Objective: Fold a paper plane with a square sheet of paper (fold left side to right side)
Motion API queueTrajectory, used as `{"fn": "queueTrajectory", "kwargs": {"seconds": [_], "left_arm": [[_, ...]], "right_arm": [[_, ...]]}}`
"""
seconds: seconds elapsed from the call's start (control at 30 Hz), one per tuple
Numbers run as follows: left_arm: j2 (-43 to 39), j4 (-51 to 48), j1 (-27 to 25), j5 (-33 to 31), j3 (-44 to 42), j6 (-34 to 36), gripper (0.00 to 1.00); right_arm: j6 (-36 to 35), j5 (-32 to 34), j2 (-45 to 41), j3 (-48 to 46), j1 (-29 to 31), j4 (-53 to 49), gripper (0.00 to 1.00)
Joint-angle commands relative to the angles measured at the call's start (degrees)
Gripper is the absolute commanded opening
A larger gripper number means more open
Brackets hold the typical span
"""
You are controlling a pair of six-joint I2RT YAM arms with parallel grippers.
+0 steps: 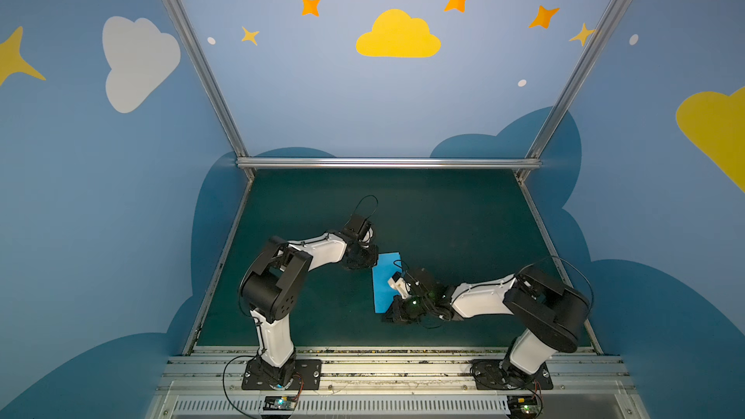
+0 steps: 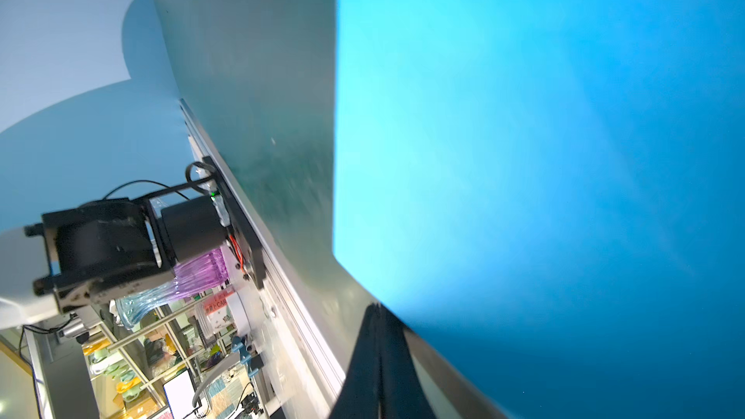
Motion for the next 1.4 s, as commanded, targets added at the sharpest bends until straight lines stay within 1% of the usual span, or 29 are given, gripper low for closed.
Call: {"fn": "queueTrajectory", "kwargs": {"seconds": [0.0, 0.13, 0.3, 0.4, 0.63, 0.77, 0.9, 1.1, 1.23, 1.37], "left_arm": [[0.55, -2.98, -1.11, 0.45, -1.70, 0.17, 0.04], [0.64, -2.92, -1.09, 0.46, -1.83, 0.19, 0.04], [0.46, -2.92, -1.10, 0.45, -1.87, 0.18, 0.04], [0.54, -2.92, -1.14, 0.49, -1.92, 0.18, 0.04], [0.47, -2.83, -1.18, 0.50, -2.14, 0.05, 0.04], [0.30, -2.65, -1.26, 0.56, -2.57, -0.05, 0.04], [0.03, -2.36, -1.24, 0.55, -2.94, -0.17, 0.04], [0.23, -2.04, -1.01, -0.18, -2.86, -0.67, 0.04], [1.46, -1.51, 0.49, -0.41, -1.69, -0.84, 0.04], [4.17, -2.64, 2.43, -1.32, 1.65, 0.05, 0.04]], "right_arm": [[0.84, 3.48, -3.43, -2.16, 0.23, -10.49, 0.00], [-0.97, 4.68, -9.38, 1.46, -0.01, -16.79, 0.00], [-2.47, 5.35, -11.65, 6.71, -1.04, -20.72, 0.00], [-3.14, 5.38, -9.50, 10.46, -1.89, -20.69, 0.00], [-2.57, 3.80, 0.64, 17.11, -2.98, -15.26, 0.00], [-2.15, 2.90, 5.58, 18.87, -3.18, -13.44, 0.00], [-1.46, 2.81, 8.73, 17.78, -3.18, -11.74, 0.00], [0.77, 3.51, 10.30, 12.44, -3.10, -7.96, 0.00], [2.34, 4.24, 10.51, 9.11, -2.83, -5.36, 0.00], [3.27, 4.73, 11.09, 7.39, -2.65, -3.58, 0.00]]}}
